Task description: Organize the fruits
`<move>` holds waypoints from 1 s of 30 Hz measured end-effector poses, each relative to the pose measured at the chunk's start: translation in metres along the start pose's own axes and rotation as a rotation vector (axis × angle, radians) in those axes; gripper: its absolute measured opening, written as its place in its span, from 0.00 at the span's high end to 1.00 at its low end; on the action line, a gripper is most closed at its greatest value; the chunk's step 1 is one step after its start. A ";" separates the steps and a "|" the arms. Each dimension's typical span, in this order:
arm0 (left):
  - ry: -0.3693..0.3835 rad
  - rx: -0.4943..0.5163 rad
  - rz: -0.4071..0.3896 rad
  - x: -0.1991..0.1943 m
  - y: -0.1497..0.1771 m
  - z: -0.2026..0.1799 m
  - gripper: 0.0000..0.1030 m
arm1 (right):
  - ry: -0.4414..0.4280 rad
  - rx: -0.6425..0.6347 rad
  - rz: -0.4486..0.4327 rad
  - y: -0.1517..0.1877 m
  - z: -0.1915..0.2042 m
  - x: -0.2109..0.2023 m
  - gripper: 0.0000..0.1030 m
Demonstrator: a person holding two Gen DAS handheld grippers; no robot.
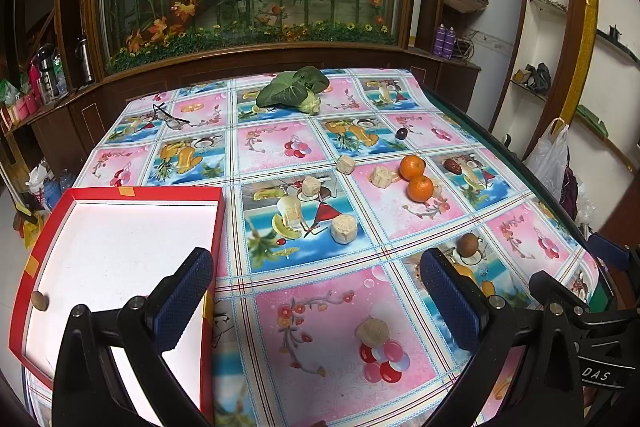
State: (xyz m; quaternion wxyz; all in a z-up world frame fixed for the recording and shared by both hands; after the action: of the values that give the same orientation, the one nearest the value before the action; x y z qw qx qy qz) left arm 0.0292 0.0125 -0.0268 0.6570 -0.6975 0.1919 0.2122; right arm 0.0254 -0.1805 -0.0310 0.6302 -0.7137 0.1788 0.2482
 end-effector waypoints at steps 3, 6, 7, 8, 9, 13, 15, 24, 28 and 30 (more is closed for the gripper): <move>-0.003 -0.001 -0.001 0.000 0.000 0.001 0.01 | -0.001 0.000 0.000 -0.001 0.000 0.000 0.00; -0.003 0.000 0.000 -0.001 0.000 0.001 0.01 | 0.000 0.001 0.001 -0.001 0.000 0.000 0.00; 0.000 0.000 -0.001 -0.001 0.000 0.002 0.01 | 0.000 0.001 0.000 -0.001 0.000 0.000 0.00; -0.001 0.000 -0.001 0.000 0.000 0.002 0.01 | 0.000 0.001 -0.001 0.000 0.000 0.000 0.00; -0.002 -0.001 -0.002 0.000 0.000 0.002 0.00 | -0.001 0.001 -0.001 0.000 0.000 0.000 0.00; -0.003 -0.001 -0.001 0.000 0.000 0.002 0.01 | -0.001 0.002 0.000 -0.001 -0.001 0.000 0.00; 0.000 -0.002 0.000 -0.001 0.000 0.002 0.01 | -0.001 0.001 0.000 0.001 -0.001 0.000 0.00; -0.017 -0.003 -0.009 -0.004 0.006 0.016 0.01 | -0.002 0.000 0.004 0.002 -0.002 0.001 0.00; -0.024 -0.017 0.002 -0.001 0.012 0.031 0.01 | -0.010 -0.001 0.028 0.008 0.001 0.007 0.00; -0.013 -0.012 0.015 0.001 0.015 0.032 0.01 | -0.024 -0.006 0.040 0.013 0.005 0.011 0.00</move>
State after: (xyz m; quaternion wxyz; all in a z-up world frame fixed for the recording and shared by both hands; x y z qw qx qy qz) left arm 0.0208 0.0433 -0.0412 0.6526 -0.6985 0.1914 0.2227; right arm 0.0265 -0.1766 -0.0487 0.6252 -0.7087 0.1845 0.2697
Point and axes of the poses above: each gripper's, at about its wrist camera, not at the fingertips, and x roughly the way its jaws point, z to its left, y to its underside, the point moved 4 cm from there along x, roughly the way its jaws point, and after that the axes turned 7 degrees about -z, right-handed, at the moved point
